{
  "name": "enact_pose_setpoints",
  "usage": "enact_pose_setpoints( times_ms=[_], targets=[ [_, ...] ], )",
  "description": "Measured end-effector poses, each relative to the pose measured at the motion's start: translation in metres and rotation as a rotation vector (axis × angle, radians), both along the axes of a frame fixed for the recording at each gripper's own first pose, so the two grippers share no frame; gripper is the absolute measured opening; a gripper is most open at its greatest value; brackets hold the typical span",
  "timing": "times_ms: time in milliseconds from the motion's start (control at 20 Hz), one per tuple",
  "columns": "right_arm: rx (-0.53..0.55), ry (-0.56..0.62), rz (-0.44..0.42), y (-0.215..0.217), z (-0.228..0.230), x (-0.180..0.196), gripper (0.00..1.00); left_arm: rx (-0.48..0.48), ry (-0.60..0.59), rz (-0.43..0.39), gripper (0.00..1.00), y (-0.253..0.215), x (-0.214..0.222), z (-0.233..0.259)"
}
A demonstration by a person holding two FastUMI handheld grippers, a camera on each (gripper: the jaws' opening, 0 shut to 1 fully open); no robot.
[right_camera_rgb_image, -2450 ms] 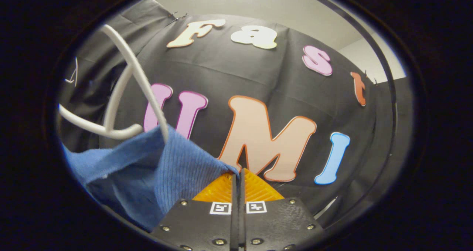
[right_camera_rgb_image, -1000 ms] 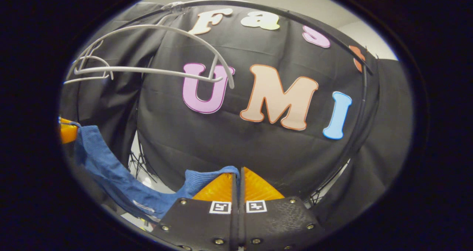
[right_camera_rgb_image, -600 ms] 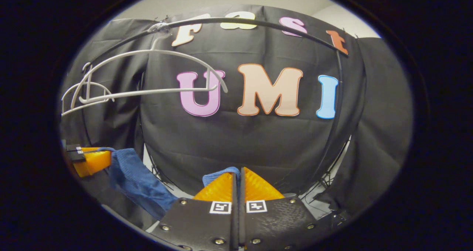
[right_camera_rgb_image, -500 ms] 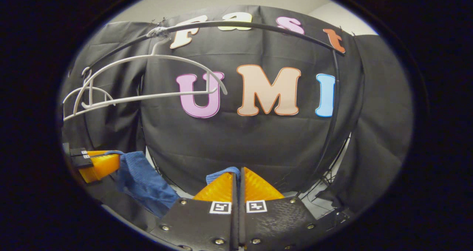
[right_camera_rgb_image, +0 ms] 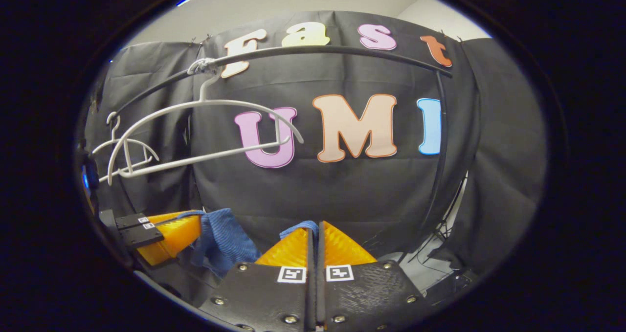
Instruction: Grasp the clothes on the hanger with both hands and then place them into the laundry hamper below.
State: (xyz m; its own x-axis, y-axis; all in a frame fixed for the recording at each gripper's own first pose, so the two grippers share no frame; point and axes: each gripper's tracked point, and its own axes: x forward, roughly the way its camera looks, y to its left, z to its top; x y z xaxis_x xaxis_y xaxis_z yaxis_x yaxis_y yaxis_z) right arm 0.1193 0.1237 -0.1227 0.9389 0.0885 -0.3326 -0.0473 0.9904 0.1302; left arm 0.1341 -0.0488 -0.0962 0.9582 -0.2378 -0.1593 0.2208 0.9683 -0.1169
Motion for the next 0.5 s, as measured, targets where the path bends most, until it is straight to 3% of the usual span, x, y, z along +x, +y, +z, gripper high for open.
enact_pose_setpoints(
  times_ms=[250,300,500],
  targets=[
    [0.064,-0.035,0.03,0.012,0.026,0.015,0.01,-0.035,-0.078,-0.029,0.0,-0.017,0.011,0.032],
    [0.091,-0.028,0.041,0.014,0.028,0.019,0.05,-0.04,-0.072,-0.038,0.02,-0.021,0.011,0.034],
    [0.135,-0.001,0.063,0.02,0.025,0.022,0.01,-0.039,-0.071,-0.037,0.0,-0.02,0.02,0.036]
  ],
)
